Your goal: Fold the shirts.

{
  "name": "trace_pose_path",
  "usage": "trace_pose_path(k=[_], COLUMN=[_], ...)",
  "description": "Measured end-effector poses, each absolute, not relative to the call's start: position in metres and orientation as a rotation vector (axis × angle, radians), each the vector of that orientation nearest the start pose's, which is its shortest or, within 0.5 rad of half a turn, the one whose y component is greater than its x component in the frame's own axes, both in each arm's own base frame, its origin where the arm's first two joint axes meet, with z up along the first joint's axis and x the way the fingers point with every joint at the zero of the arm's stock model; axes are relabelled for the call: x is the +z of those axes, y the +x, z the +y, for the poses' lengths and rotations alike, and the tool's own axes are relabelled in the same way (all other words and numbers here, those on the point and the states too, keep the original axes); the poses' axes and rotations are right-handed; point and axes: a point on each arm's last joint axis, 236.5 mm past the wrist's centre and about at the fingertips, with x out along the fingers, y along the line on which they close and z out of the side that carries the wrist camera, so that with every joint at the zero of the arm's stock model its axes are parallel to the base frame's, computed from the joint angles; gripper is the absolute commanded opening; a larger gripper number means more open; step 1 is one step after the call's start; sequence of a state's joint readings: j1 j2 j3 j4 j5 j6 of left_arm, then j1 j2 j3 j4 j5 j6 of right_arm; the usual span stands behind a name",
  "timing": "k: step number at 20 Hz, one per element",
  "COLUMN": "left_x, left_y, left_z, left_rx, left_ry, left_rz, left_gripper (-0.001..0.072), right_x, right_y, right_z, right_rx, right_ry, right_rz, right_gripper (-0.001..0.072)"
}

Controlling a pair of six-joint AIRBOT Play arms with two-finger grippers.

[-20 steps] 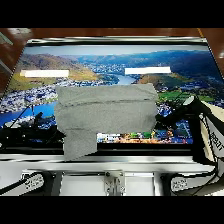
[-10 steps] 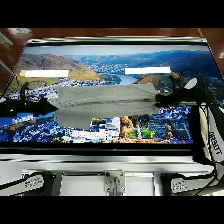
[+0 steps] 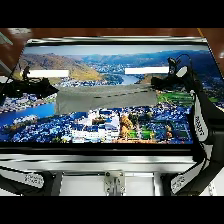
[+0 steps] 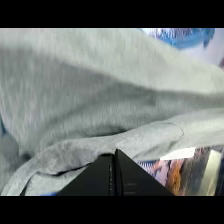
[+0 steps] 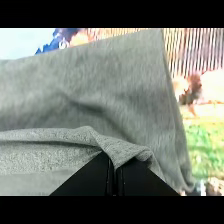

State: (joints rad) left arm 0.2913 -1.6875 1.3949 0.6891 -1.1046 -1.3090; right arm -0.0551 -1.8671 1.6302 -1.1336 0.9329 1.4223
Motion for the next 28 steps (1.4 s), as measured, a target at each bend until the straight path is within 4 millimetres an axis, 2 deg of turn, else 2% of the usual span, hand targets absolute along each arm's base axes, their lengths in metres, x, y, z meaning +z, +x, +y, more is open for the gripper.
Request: trace_pose_path(k=[4, 5, 6, 7, 8, 11, 14, 17, 21, 23, 24, 25, 26, 27, 28], left_x=[-0.031, -0.037, -0.042, -0.047, -0.05, -0.051, -0.044, -0.036, -0.019, -0.01, -0.006, -0.002, 0.005, 0.013, 0.02], left_y=[0.534, 0.538, 0.541, 0.543, 0.543, 0.537, 0.523, 0.504, 0.492, 0.489, 0.489, 0.489, 0.489, 0.49, 0.492], left_z=[-0.018, -0.017, -0.017, -0.018, -0.02, -0.021, -0.019, -0.032, -0.047, -0.052, -0.052, -0.054, -0.057, -0.061, -0.066], left_rx=[-0.215, -0.201, -0.192, -0.188, -0.187, -0.205, -0.239, -0.309, -0.368, -0.39, -0.397, -0.406, -0.421, -0.441, -0.46], left_ry=[-0.869, -0.875, -0.883, -0.89, -0.897, -0.913, -0.944, -0.958, -0.944, -0.927, -0.92, -0.92, -0.921, -0.934, -0.942], left_rz=[1.031, 1.026, 1.024, 1.026, 1.034, 1.062, 1.107, 1.179, 1.209, 1.205, 1.198, 1.191, 1.182, 1.165, 1.149], left_gripper=[0.0043, 0.0135, 0.0364, 0.0582, 0.0615, 0.0615, 0.0607, 0.0605, 0.0603, 0.0603, 0.0603, 0.0602, 0.0598, 0.0597, 0.0595], right_x=[-0.077, -0.08, -0.083, -0.084, -0.085, -0.081, -0.072, -0.073, -0.094, -0.105, -0.108, -0.112, -0.115, -0.119, -0.123], right_y=[0.569, 0.571, 0.573, 0.574, 0.576, 0.576, 0.572, 0.565, 0.555, 0.554, 0.555, 0.556, 0.556, 0.555, 0.553], right_z=[0.047, 0.047, 0.046, 0.046, 0.045, 0.038, 0.009, -0.012, 0.001, 0.015, 0.023, 0.031, 0.036, 0.04, 0.043], right_rx=[0.156, 0.15, 0.145, 0.139, 0.137, 0.134, 0.101, 0.075, 0.114, 0.138, 0.154, 0.166, 0.175, 0.18, 0.183], right_ry=[0.368, 0.373, 0.378, 0.384, 0.387, 0.388, 0.417, 0.54, 0.662, 0.72, 0.748, 0.786, 0.807, 0.823, 0.831], right_rz=[1.1, 1.097, 1.094, 1.089, 1.086, 1.082, 1.083, 1.107, 1.178, 1.201, 1.208, 1.21, 1.219, 1.225, 1.237], right_gripper=[0.0073, 0.0089, 0.0154, 0.0472, 0.0664, 0.0674, 0.0673, 0.0673, 0.0673, 0.0673, 0.0642, 0.0597, 0.044, 0.0192, 0.0066])
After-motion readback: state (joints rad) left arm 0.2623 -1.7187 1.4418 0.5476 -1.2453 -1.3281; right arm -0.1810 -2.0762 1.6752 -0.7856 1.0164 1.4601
